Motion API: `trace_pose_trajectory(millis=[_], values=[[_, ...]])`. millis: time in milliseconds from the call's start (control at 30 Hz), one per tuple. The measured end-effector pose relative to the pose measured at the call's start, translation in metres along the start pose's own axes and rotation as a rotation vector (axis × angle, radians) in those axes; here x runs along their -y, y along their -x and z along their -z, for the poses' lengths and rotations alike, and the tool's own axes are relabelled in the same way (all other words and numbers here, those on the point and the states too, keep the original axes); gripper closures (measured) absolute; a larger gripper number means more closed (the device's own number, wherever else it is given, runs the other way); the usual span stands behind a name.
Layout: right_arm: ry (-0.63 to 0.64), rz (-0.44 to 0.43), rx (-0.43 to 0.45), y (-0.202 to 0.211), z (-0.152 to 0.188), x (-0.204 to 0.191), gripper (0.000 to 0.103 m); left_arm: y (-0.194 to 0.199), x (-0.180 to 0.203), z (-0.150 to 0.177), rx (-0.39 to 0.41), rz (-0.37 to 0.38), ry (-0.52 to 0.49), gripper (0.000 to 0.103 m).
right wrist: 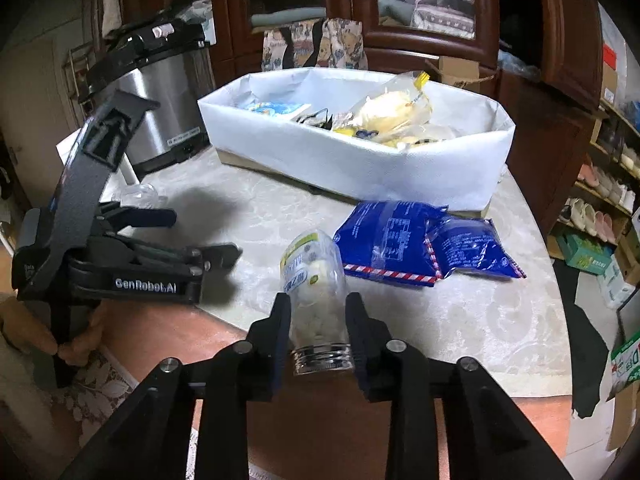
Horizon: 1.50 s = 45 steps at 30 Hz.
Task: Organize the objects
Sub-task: 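Lift the pill jar with the right tool and carry it over the bin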
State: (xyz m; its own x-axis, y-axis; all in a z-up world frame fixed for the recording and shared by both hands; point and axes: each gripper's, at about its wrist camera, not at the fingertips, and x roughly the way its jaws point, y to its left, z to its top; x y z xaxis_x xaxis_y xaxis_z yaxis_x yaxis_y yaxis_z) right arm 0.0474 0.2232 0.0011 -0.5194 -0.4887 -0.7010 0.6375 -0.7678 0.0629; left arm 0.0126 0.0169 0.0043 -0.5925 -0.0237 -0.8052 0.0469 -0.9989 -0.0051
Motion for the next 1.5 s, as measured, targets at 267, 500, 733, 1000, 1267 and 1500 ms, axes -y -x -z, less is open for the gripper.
trace_pose_trajectory(millis=[267,500,733,1000,1267,1500], values=[[0.003,-0.008,-0.004,-0.001,0.001,0.001,0.072,0.006,0.004,0.003,0.012,0.012,-0.002,0.018],[-0.033,-0.072,-0.089,-0.014,0.0,0.009,0.068,0.003,0.013,0.001,0.009,0.007,-0.009,0.018],[-0.107,-0.087,-0.088,-0.013,0.0,0.023,0.069,0.003,0.014,0.002,0.009,0.007,-0.009,0.018],[-0.017,-0.036,0.004,0.003,0.002,0.005,0.069,0.012,0.008,0.009,0.023,0.047,0.015,0.018],[-0.063,-0.046,0.048,0.028,-0.013,0.016,0.069,0.049,0.032,0.0,0.124,0.111,-0.053,0.048],[-0.221,-0.118,0.079,0.05,-0.084,0.048,0.069,0.068,0.045,-0.056,0.132,0.148,-0.067,0.091]])
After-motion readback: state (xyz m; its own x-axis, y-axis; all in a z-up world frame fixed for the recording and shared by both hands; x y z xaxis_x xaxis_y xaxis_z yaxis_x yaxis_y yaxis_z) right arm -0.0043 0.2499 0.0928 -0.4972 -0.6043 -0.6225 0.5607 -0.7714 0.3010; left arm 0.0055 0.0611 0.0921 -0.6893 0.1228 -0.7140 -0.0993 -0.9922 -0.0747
